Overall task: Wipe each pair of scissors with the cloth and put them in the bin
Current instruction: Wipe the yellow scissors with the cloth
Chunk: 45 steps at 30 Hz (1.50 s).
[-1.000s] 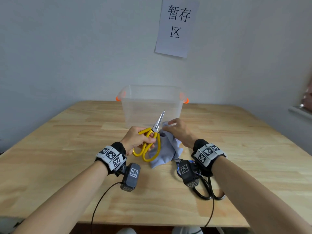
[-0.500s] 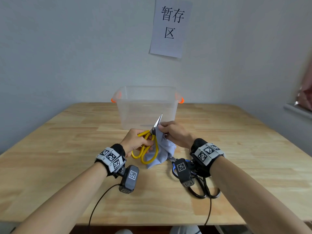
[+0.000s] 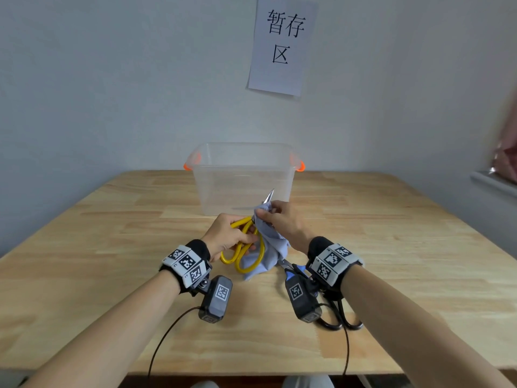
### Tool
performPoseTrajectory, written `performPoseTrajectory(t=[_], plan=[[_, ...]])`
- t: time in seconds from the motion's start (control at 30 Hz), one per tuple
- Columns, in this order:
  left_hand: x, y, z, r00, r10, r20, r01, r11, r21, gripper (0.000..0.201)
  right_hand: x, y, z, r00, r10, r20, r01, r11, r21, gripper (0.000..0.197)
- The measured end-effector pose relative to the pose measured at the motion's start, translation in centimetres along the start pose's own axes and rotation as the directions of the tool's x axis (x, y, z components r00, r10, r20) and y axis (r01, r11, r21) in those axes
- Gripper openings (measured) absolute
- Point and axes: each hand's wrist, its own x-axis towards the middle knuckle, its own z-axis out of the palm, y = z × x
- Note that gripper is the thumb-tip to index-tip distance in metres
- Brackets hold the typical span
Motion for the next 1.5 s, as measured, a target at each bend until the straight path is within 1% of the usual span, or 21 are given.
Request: performPoseTrajectory(t=[0.13, 0.23, 0.27, 0.33, 0.37, 0.4, 0.53, 0.67, 0.8, 0.87, 0.93, 0.97, 1.03, 1.1, 1.13, 1.23, 1.3, 1.37, 1.4, 1.43, 1.5], plan=[[0.0, 0.0, 0.0, 1.000, 0.004, -0.003, -0.004, 1.000, 0.026, 0.020, 0.1, 0.3, 0.1, 0.999, 0.000, 0.035, 0.004, 0.994, -0.112, 0.041], [0.1, 0.2, -0.1, 1.000, 0.006, 0.003, -0.006, 1.000, 0.023, 0.020, -0.1, 0.5, 0.0, 0.999, -0.008, 0.031, 0.010, 0.998, -0.067, 0.044], [0.1, 0.2, -0.2, 1.000, -0.002, 0.010, 0.001, 1.000, 0.020, 0.020, 0.0, 0.7, -0.1, 1.000, -0.001, 0.007, 0.001, 1.000, -0.030, 0.042], [0.1, 0.3, -0.2, 0.999, -0.024, 0.029, 0.023, 0.999, 0.031, 0.021, 0.3, 1.1, -0.3, 0.994, 0.025, -0.104, -0.021, 0.999, 0.039, 0.036], [0.1, 0.2, -0.1, 0.999, -0.034, 0.038, 0.032, 0.999, 0.044, 0.021, 0.3, 1.2, -0.4, 0.987, 0.040, -0.155, -0.030, 0.997, 0.065, 0.036], [0.0, 0.2, -0.1, 0.998, -0.038, 0.041, 0.036, 0.998, 0.054, 0.021, 0.5, 1.3, -0.6, 0.983, 0.056, -0.174, -0.041, 0.995, 0.086, 0.039], [0.2, 0.3, -0.4, 1.000, -0.030, -0.005, 0.030, 0.999, 0.043, 0.017, -0.1, 1.4, 0.2, 0.998, 0.061, -0.032, -0.059, 0.996, 0.060, 0.035], [-0.1, 0.3, -0.5, 1.000, -0.028, 0.008, 0.027, 0.997, 0.066, 0.011, 0.2, 1.2, 0.4, 0.997, 0.064, -0.047, -0.064, 0.998, 0.010, 0.033], [-0.1, -0.2, -0.2, 0.999, -0.045, 0.009, 0.045, 0.996, 0.075, 0.012, 0.9, 1.0, 0.2, 0.986, 0.089, -0.140, -0.078, 0.993, 0.085, 0.036], [0.0, -0.2, -0.2, 1.000, -0.029, -0.007, 0.029, 0.997, 0.065, 0.012, 0.5, 0.9, 0.5, 0.992, 0.104, -0.076, -0.104, 0.995, 0.002, 0.038], [0.1, -0.1, -0.4, 1.000, -0.015, -0.007, 0.015, 0.997, 0.070, 0.014, 0.0, 1.0, 0.7, 0.996, 0.092, -0.005, -0.092, 0.993, -0.073, 0.042], [0.1, -0.1, -0.4, 1.000, -0.016, 0.002, 0.015, 0.997, 0.073, 0.014, -0.1, 0.9, 0.5, 0.996, 0.084, -0.009, -0.085, 0.994, -0.073, 0.042], [0.0, -0.1, -0.2, 0.999, -0.037, 0.016, 0.036, 0.997, 0.065, 0.012, 0.3, 0.9, -0.2, 0.993, 0.087, -0.079, -0.087, 0.996, -0.008, 0.037], [0.0, 0.0, 0.0, 0.999, -0.054, 0.003, 0.054, 0.997, 0.050, 0.013, 0.6, 0.6, -0.4, 0.986, 0.110, -0.127, -0.103, 0.993, 0.054, 0.042], [0.0, 0.0, -0.1, 0.999, -0.053, -0.002, 0.053, 0.997, 0.050, 0.013, 0.6, 0.6, -0.3, 0.987, 0.120, -0.107, -0.116, 0.992, 0.041, 0.042], [0.0, -0.1, -0.5, 1.000, -0.029, 0.011, 0.029, 0.997, 0.066, 0.011, -0.1, 0.5, 0.3, 0.992, 0.126, -0.011, -0.126, 0.987, -0.097, 0.037], [-0.2, -0.1, -0.6, 0.999, -0.040, 0.029, 0.037, 0.996, 0.080, 0.012, 0.1, 0.5, -0.2, 0.992, 0.120, -0.038, -0.122, 0.991, -0.060, 0.039], [-0.3, -0.1, -0.4, 0.998, -0.055, 0.018, 0.054, 0.996, 0.073, 0.014, 0.2, 0.3, -0.3, 0.988, 0.108, -0.105, -0.108, 0.994, 0.005, 0.043], [-0.2, -0.1, -0.4, 0.998, -0.057, 0.011, 0.057, 0.996, 0.063, 0.013, 0.2, 0.2, -0.2, 0.988, 0.111, -0.110, -0.111, 0.994, 0.008, 0.043], [-0.3, 0.0, -0.5, 0.999, -0.053, 0.009, 0.052, 0.997, 0.053, 0.011, 0.1, -0.1, 0.0, 0.990, 0.113, -0.090, -0.114, 0.993, -0.012, 0.042], [-0.3, -0.1, -1.0, 0.999, -0.038, 0.013, 0.037, 0.998, 0.056, 0.012, -0.3, -0.2, 0.4, 0.993, 0.119, -0.015, -0.120, 0.986, -0.120, 0.044]])
